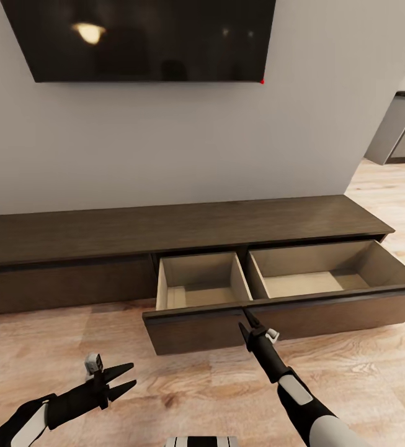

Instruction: Place each of the two pumpkins and all three candles from the living room inside a cabinet in the living room (use any cabinet), then make sure every cabinet is closed, and position the cauldron so it is next to a table in the living room.

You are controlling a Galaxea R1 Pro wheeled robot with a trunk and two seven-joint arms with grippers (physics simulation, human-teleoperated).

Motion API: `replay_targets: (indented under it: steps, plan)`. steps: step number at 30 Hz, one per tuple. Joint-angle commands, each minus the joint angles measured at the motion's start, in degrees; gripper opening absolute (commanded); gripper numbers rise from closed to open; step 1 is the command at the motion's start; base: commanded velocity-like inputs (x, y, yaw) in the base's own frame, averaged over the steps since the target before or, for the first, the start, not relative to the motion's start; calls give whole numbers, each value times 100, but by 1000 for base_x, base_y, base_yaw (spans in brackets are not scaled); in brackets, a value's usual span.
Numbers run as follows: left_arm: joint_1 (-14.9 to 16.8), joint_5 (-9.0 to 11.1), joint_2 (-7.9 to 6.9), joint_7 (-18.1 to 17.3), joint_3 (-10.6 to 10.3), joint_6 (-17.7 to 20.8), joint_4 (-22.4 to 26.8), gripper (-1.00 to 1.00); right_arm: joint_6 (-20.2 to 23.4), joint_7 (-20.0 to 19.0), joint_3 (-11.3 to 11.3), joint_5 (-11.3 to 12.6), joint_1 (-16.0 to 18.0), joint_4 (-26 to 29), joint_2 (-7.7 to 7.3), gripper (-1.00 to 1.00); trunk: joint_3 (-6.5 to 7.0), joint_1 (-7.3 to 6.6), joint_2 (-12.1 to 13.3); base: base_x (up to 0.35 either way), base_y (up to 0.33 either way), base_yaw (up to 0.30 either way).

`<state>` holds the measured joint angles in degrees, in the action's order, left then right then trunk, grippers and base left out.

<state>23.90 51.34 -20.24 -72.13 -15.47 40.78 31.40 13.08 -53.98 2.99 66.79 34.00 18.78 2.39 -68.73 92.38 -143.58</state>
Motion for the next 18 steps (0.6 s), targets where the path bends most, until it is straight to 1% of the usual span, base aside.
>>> replay_targets:
  steps: [1, 2, 3, 4, 5, 7, 11, 14, 18]
  plan:
    - [3, 48, 0, -10, -34, 53, -2, 100, 71, -16, 32, 20, -1, -33, -6, 100, -4, -1, -2, 0, 0, 0]
    - [5, 53, 4, -11, -35, 53, -2, 100, 78, -34, 33, 26, -3, -104, -37, 100, -4, -1, -2, 0, 0, 0]
    - [5, 55, 6, -11, -35, 53, -2, 100, 82, -59, 34, 34, -5, -208, -101, 100, -4, -1, -2, 0, 0, 0]
    - [6, 58, 9, -11, -35, 53, -2, 100, 86, -97, 35, 46, -6, -375, -223, 100, -4, -1, -2, 0, 0, 0]
    - [7, 59, 10, -12, -34, 53, -2, 100, 89, -132, 32, 49, -6, -478, -299, 100, -4, -1, -2, 0, 0, 0]
    - [4, 58, 11, -12, -34, 53, -2, 100, 94, -185, 29, 47, -7, -667, -391, 100, -4, -1, -2, 0, 0, 0]
    - [5, 40, 7, -14, -28, 53, -2, 100, 97, -218, 29, 41, -9, -857, -445, 100, -4, -1, -2, -45, 10, 0]
    - [4, 38, -10, -19, -27, 53, -2, 100, 93, -231, 29, 38, -9, -897, -455, 100, -4, -1, -2, -162, 43, 0]
    - [3, 39, -1, -13, -26, 53, -2, 100, 90, -242, 27, 36, -10, -911, -459, 100, -4, -1, -2, -65, 12, 0]
